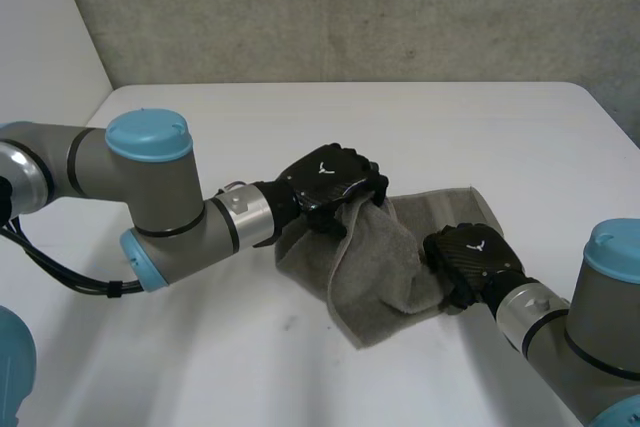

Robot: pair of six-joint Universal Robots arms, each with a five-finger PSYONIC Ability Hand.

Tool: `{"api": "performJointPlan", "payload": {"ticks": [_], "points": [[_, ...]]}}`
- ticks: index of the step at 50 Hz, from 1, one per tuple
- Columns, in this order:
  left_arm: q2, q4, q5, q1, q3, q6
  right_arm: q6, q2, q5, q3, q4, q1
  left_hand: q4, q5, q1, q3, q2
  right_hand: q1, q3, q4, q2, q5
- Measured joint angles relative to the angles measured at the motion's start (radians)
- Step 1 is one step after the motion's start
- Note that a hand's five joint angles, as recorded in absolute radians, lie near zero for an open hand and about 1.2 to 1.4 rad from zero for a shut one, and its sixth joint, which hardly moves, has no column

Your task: Fold the towel.

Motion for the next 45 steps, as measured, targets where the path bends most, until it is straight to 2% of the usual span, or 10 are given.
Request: {"api": "performJointPlan", "payload": {"ticks": [3,6,13,16,20,24,28,30,37,45], "points": [[-0.004,-0.001,-0.006,0.0,-0.001,0.006,-0.015,0.014,-0.001,-0.009,0.004,-0.002,0.12,0.12,0.115,0.117,0.118,0.346,0.336,0.34,0.345,0.332],[-0.006,-0.002,-0.016,0.0,-0.002,0.02,-0.029,0.018,-0.003,-0.016,0.01,-0.005,0.221,0.219,0.218,0.221,0.223,0.523,0.512,0.523,0.519,0.531],[0.018,-0.003,-0.096,0.0,0.003,0.09,-0.041,-0.02,-0.01,-0.084,0.031,-0.01,0.423,0.396,0.383,0.417,0.421,0.527,0.527,0.549,0.522,0.539],[0.041,0.002,-0.169,0.0,0.023,0.114,-0.053,-0.034,-0.014,-0.164,0.069,-0.008,0.441,0.41,0.39,0.435,0.437,0.529,0.527,0.549,0.522,0.539],[0.072,0.011,-0.323,0.001,0.095,0.126,-0.097,-0.02,-0.013,-0.34,0.152,-0.001,0.447,0.418,0.397,0.442,0.443,0.53,0.527,0.549,0.522,0.539],[0.109,0.016,-0.519,0.006,0.205,0.124,-0.148,0.012,-0.005,-0.579,0.22,0.006,0.45,0.418,0.397,0.444,0.445,0.531,0.527,0.549,0.522,0.539],[0.175,0.018,-0.671,0.011,0.285,0.108,-0.151,0.033,0.0,-0.801,0.202,0.01,0.45,0.42,0.399,0.445,0.446,0.531,0.547,0.549,0.522,0.545],[0.212,0.017,-0.706,0.011,0.293,0.09,-0.131,0.039,0.002,-0.873,0.176,0.009,0.45,0.424,0.403,0.445,0.447,0.531,0.547,0.549,0.532,0.549],[0.359,0.011,-0.738,0.003,0.178,-0.02,-0.044,0.079,-0.026,-1.037,0.187,0.008,0.451,0.429,0.403,0.446,0.447,0.531,0.547,0.549,0.537,0.554],[0.48,0.01,-0.727,-0.032,-0.177,-0.084,-0.058,0.207,-0.174,-1.14,0.53,0.011,0.451,0.432,0.41,0.446,0.447,0.531,0.547,0.549,0.537,0.565]]}}
